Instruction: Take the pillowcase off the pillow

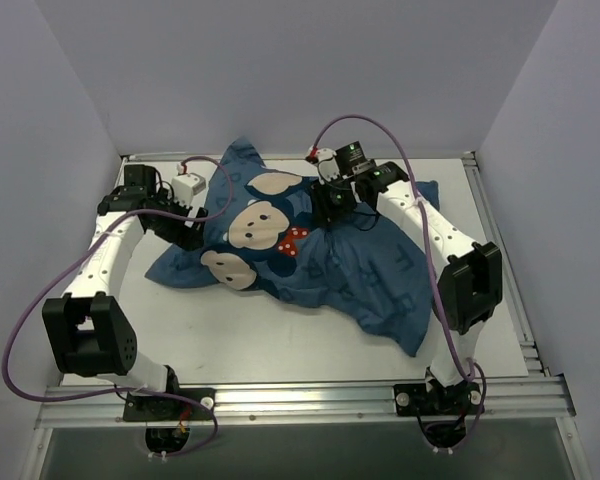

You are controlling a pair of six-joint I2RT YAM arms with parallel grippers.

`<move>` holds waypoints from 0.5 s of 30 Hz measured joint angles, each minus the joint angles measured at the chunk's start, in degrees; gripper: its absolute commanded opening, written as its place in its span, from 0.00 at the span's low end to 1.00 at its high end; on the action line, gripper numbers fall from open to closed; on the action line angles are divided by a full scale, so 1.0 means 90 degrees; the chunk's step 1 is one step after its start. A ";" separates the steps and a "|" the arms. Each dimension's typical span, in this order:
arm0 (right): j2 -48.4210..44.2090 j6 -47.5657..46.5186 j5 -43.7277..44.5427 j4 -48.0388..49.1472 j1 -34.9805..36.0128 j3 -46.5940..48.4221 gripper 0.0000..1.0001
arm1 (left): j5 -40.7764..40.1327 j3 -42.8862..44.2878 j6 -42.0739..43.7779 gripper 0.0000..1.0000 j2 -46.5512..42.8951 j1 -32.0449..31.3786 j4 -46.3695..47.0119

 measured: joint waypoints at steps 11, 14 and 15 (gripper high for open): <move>-0.1039 0.1275 0.1933 -0.0486 -0.0515 -0.0508 1.00 | -0.0248 -0.1297 0.0481 0.94 -0.0068 -0.0313 0.0029; -0.2514 0.1836 0.2246 -0.0437 -0.1841 -0.1984 1.00 | -0.0376 -0.1802 0.0539 0.94 -0.0233 -0.0333 0.0114; -0.3019 0.2011 0.2399 -0.0491 -0.2404 -0.2504 1.00 | -0.0444 -0.1902 0.0551 0.94 -0.0223 -0.0347 0.0172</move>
